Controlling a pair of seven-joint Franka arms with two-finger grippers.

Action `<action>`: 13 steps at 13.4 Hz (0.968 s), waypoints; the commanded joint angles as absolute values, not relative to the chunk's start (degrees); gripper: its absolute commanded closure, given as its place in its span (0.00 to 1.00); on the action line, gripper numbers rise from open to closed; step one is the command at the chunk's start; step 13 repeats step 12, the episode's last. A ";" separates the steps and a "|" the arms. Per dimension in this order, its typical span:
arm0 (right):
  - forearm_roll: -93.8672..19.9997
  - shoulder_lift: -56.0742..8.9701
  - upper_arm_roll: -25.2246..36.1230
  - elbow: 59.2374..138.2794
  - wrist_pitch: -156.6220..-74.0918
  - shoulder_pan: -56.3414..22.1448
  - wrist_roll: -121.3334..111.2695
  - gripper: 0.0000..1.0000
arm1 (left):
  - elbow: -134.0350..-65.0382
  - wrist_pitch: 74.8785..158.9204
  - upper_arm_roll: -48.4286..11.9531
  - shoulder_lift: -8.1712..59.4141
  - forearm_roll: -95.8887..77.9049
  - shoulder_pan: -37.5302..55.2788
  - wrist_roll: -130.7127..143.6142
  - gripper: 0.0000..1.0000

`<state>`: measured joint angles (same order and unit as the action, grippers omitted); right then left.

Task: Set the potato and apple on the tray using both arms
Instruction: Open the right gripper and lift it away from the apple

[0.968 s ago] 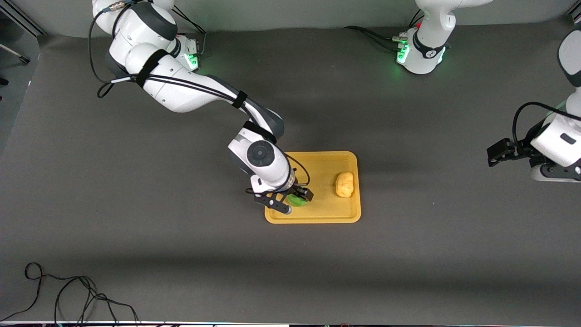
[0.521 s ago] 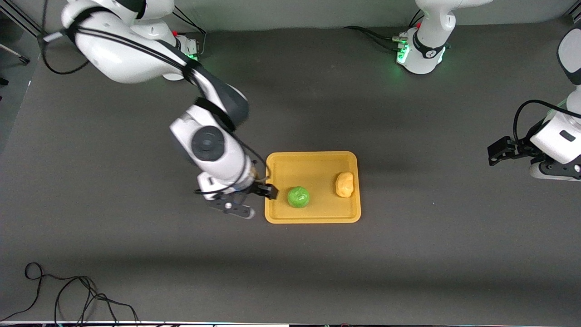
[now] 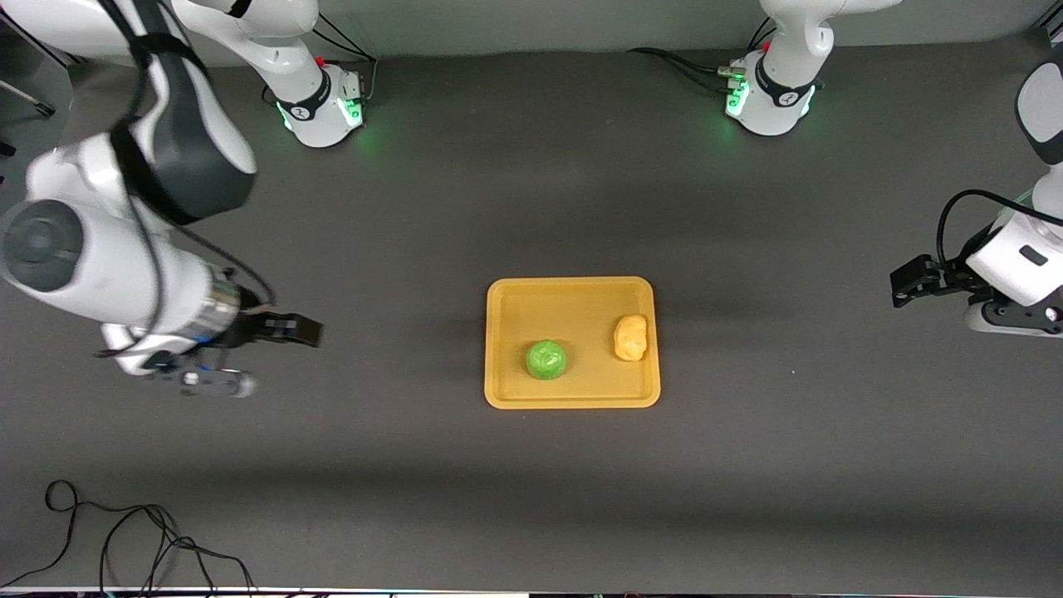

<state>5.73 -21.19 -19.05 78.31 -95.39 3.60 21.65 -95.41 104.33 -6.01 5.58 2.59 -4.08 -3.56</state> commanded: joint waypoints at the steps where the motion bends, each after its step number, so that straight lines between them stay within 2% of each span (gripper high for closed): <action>1: 3.96 -12.24 -11.72 87.34 -96.33 2.72 15.23 0.00 | -95.01 104.50 -5.89 5.71 2.20 -4.22 -4.75 0.00; 6: 0.99 -7.91 -1.51 91.23 -97.12 2.64 7.30 0.00 | -95.01 104.94 -5.89 5.89 2.28 -4.22 -4.75 0.00; 13: 0.18 -3.88 -2.28 90.70 -93.43 2.03 12.56 0.00 | -94.92 104.94 -5.89 5.80 2.20 -4.22 -4.75 0.00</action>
